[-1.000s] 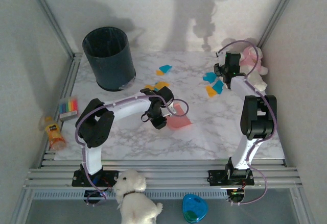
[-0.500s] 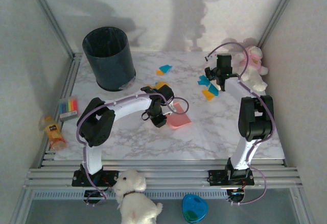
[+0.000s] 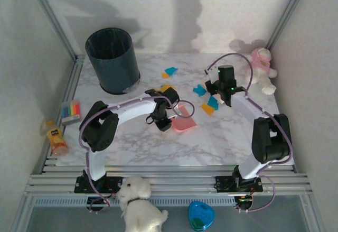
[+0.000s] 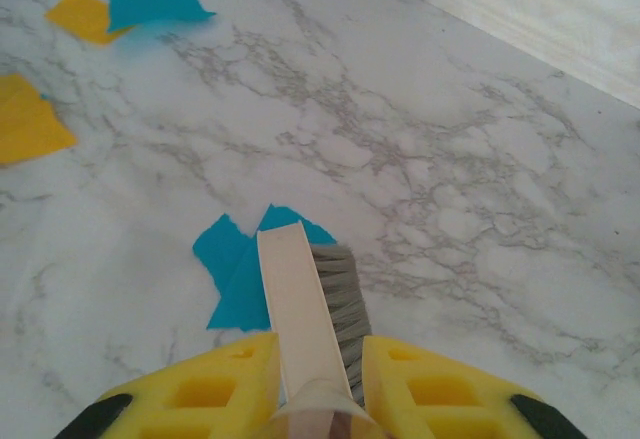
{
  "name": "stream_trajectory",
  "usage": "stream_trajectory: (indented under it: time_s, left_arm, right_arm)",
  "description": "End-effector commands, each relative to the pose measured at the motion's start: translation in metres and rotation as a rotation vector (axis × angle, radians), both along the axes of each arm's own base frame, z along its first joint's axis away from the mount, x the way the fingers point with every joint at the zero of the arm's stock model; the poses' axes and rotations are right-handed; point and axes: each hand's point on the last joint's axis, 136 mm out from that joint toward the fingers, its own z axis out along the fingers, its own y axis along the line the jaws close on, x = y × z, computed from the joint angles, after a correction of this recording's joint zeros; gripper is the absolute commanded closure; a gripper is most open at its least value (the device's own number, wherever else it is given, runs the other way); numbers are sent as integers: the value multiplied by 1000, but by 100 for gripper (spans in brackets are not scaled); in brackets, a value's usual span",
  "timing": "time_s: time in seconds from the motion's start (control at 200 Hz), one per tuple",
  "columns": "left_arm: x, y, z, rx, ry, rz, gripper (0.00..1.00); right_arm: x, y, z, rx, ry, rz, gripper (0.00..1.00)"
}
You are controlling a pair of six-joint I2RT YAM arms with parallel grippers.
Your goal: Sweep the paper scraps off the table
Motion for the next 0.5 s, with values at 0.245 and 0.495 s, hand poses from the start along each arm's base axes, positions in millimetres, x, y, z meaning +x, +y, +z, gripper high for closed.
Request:
stream_trajectory:
  time_s: [0.245, 0.495]
  left_arm:
    - [-4, 14, 4, 56, 11, -1, 100]
    - [-17, 13, 7, 68, 29, -66, 100]
  right_arm:
    - [-29, 0, 11, 68, 30, -76, 100]
    - [-31, -33, 33, 122, -7, -338, 100]
